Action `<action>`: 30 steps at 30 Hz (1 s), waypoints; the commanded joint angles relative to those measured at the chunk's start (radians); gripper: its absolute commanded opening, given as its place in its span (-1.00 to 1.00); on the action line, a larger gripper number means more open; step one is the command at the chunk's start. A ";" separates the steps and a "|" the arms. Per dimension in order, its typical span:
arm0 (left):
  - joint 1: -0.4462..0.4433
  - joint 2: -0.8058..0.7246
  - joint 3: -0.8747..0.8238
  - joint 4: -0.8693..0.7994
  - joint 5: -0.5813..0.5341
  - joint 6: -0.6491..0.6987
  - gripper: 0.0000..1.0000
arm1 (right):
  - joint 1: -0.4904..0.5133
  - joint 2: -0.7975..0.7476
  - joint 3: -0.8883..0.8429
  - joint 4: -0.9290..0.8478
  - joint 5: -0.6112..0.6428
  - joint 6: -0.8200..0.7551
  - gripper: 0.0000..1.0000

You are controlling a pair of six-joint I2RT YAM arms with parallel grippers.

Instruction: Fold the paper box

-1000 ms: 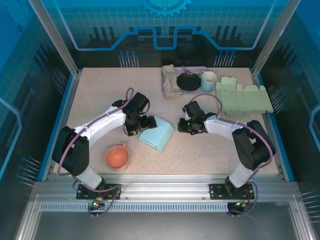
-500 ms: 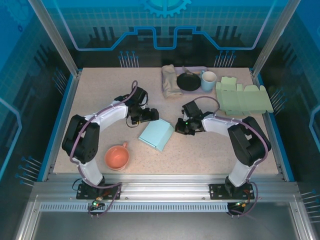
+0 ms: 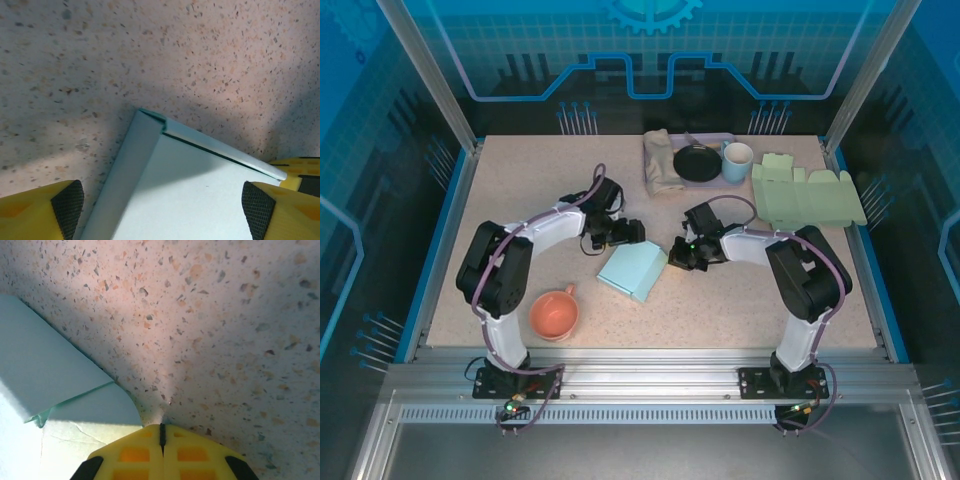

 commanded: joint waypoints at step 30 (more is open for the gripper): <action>-0.224 0.014 0.042 0.070 0.170 -0.154 0.62 | -0.042 0.036 -0.002 0.023 -0.053 -0.048 -1.00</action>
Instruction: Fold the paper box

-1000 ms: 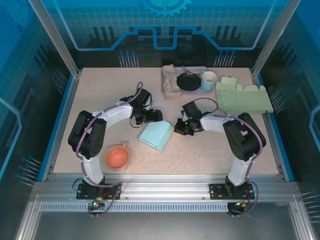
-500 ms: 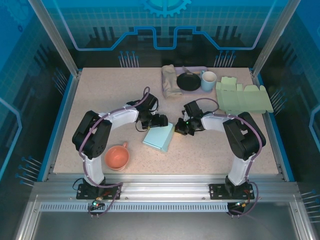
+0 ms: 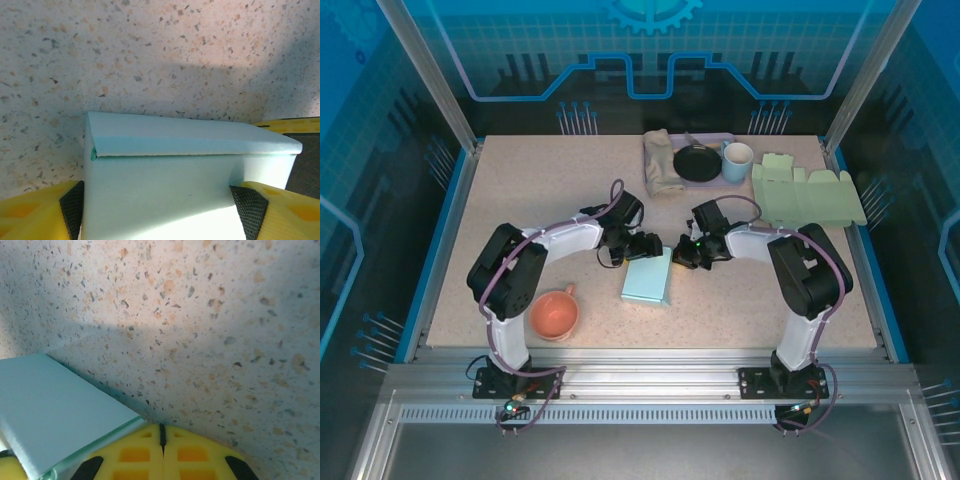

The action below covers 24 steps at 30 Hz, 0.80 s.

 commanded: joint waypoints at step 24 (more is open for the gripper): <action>0.024 -0.299 -0.184 -0.142 -0.045 -0.046 0.72 | 0.028 -0.308 -0.147 -0.203 0.074 -0.045 -1.00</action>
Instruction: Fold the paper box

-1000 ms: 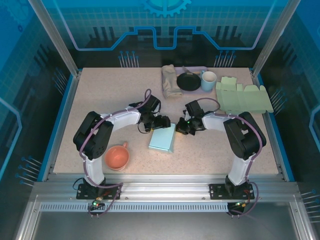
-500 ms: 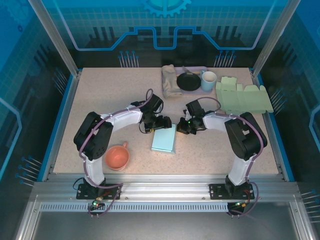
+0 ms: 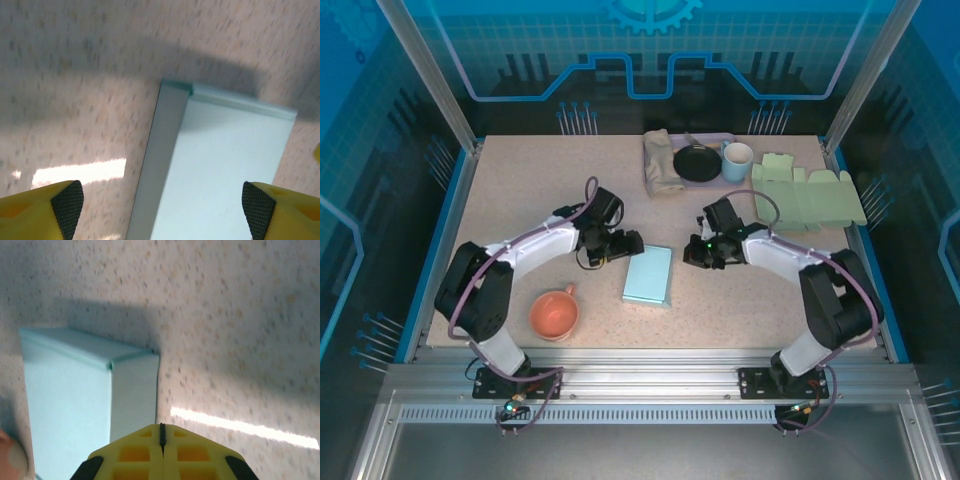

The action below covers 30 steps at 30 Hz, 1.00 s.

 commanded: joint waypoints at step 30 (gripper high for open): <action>-0.171 -0.076 -0.209 0.077 0.071 -0.191 0.72 | 0.273 -0.010 -0.227 0.177 -0.037 0.214 -1.00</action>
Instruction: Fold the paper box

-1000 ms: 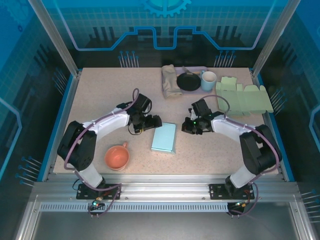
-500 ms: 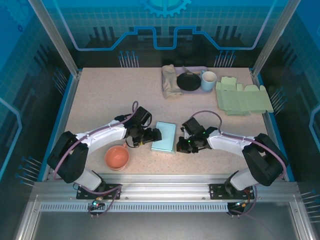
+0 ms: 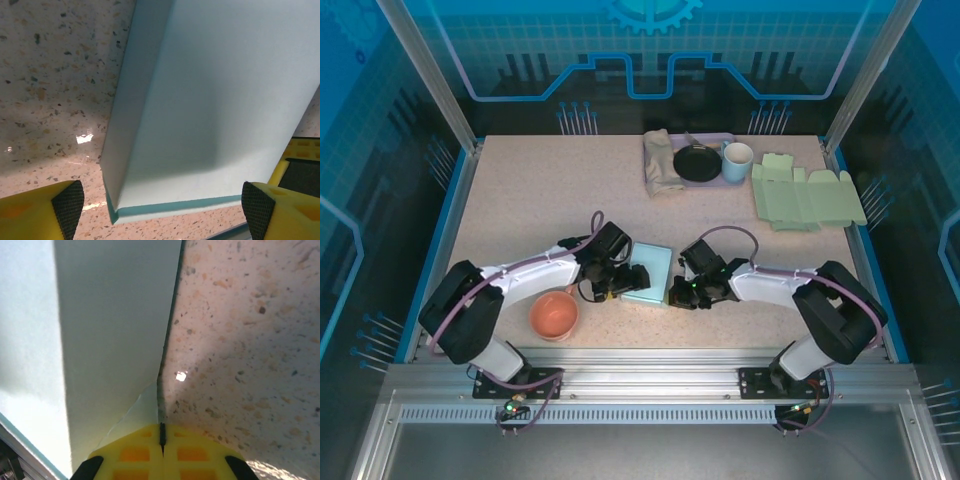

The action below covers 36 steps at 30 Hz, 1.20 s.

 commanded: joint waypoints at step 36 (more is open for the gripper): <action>-0.195 0.153 0.102 0.302 0.167 -0.298 0.71 | 0.038 0.000 -0.121 0.348 -0.122 0.186 -1.00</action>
